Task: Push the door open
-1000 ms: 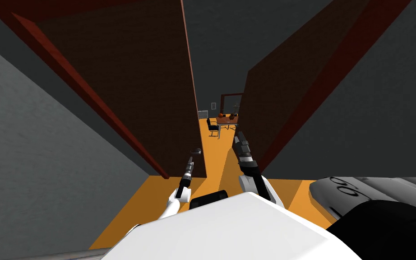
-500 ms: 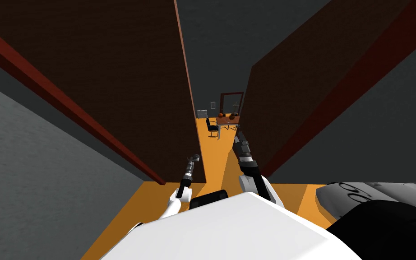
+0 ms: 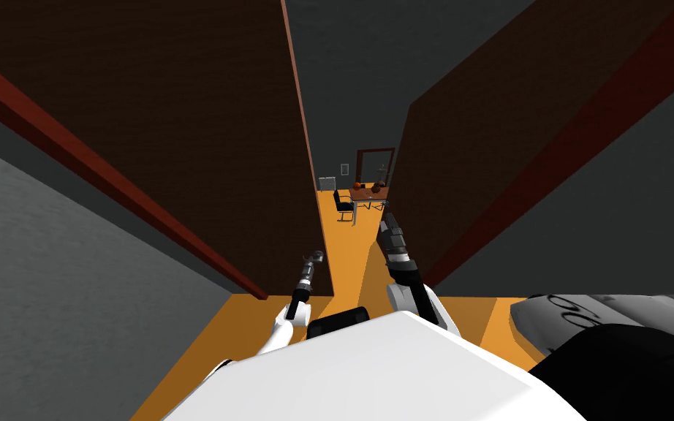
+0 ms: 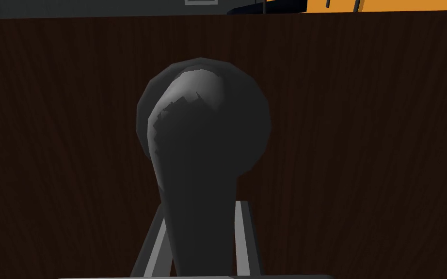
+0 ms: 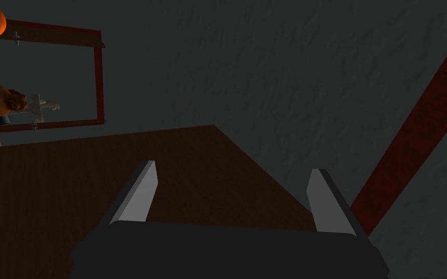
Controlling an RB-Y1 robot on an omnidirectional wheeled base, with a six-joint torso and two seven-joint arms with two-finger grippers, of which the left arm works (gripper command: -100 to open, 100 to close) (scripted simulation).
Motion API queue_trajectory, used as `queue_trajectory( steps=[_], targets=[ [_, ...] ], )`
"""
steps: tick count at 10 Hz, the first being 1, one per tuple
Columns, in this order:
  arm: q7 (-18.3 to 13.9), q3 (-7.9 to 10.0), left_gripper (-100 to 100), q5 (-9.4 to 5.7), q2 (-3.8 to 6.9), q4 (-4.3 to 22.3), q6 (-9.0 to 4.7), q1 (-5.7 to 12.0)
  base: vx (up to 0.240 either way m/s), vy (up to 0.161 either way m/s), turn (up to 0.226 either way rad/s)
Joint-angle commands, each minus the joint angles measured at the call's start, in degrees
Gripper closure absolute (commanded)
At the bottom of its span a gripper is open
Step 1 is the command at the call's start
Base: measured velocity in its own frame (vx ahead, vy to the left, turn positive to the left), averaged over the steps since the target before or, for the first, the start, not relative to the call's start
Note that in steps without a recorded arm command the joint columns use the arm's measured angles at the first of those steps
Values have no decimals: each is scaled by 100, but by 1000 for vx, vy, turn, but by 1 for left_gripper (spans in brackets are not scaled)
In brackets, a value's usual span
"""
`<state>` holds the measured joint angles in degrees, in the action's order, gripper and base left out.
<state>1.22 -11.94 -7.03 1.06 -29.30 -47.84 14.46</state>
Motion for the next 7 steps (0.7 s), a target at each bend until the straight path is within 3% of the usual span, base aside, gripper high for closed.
queue_trajectory(
  steps=[1, 2, 3, 7],
  targets=[
    [0, -8, 100, 4, -5, 14, -5, -30, 0, 0, 0],
    [0, -8, 100, 4, -5, 14, -5, -30, 0, 0, 0],
    [22, 68, 100, -34, 72, 4, -2, -3, 84, -44, 18],
    [75, 235, 100, -118, 202, 14, -7, -7, 150, -87, 39]
  ],
)
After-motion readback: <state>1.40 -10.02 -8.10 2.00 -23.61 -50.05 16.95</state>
